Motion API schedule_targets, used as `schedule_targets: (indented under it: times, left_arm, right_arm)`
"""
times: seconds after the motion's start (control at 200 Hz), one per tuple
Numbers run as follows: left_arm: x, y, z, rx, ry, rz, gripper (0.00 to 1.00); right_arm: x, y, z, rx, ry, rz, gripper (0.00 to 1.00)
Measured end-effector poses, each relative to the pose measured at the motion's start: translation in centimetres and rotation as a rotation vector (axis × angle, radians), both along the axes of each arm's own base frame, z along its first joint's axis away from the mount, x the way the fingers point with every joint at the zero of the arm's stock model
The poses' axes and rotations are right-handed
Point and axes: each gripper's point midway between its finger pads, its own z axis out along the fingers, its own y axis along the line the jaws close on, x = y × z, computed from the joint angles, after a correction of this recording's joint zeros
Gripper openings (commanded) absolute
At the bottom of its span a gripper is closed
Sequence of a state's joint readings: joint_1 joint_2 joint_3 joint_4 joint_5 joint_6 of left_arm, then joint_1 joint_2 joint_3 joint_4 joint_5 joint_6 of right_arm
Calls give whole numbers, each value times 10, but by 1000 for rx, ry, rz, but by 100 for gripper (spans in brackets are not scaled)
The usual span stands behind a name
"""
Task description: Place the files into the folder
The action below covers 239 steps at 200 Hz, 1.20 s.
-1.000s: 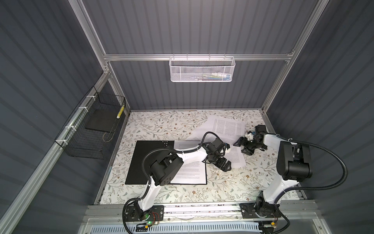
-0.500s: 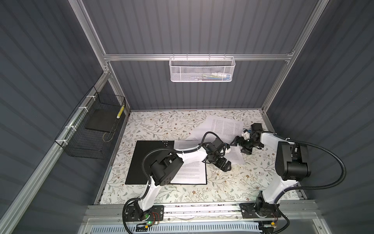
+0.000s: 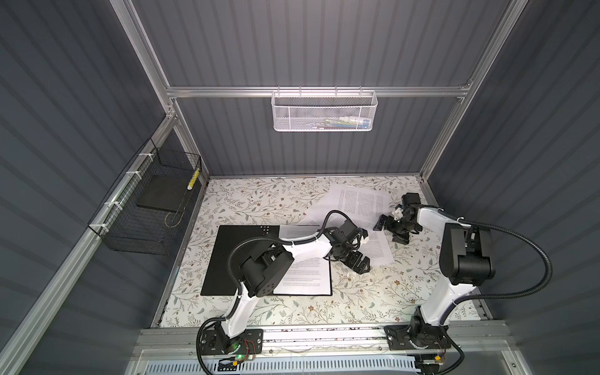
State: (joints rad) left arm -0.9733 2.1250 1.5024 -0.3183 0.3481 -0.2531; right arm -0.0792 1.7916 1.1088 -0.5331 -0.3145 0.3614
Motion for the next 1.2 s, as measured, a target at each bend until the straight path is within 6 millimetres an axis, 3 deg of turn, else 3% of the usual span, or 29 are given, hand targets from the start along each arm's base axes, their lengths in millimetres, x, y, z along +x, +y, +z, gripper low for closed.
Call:
schedule_targets:
  times: [0.14, 0.25, 0.49, 0.855, 0.966, 1.106, 1.196]
  left_arm:
    - [1, 0, 0, -4, -1, 1, 100]
    - [1, 1, 0, -7, -1, -1, 100]
    - [2, 1, 0, -10, -1, 0, 100]
    - [2, 1, 0, -10, -1, 1, 100]
    - [2, 1, 0, -10, 0, 1, 100]
    - [2, 2, 1, -15, 6, -1, 100]
    - [2, 2, 0, -19, 11, -3, 100]
  right_arm:
    - [-37, -6, -2, 34, 18, -102, 99]
    - [-51, 3, 0, 96, 4, -141, 99]
    - [-53, 18, 4, 216, -46, -196, 99]
    - [-48, 26, 7, 300, -59, -198, 99]
    - [-55, 17, 7, 280, -60, -226, 99]
    - [-77, -16, 6, 222, -44, -347, 99]
    - [-84, -26, 4, 195, -27, -380, 99]
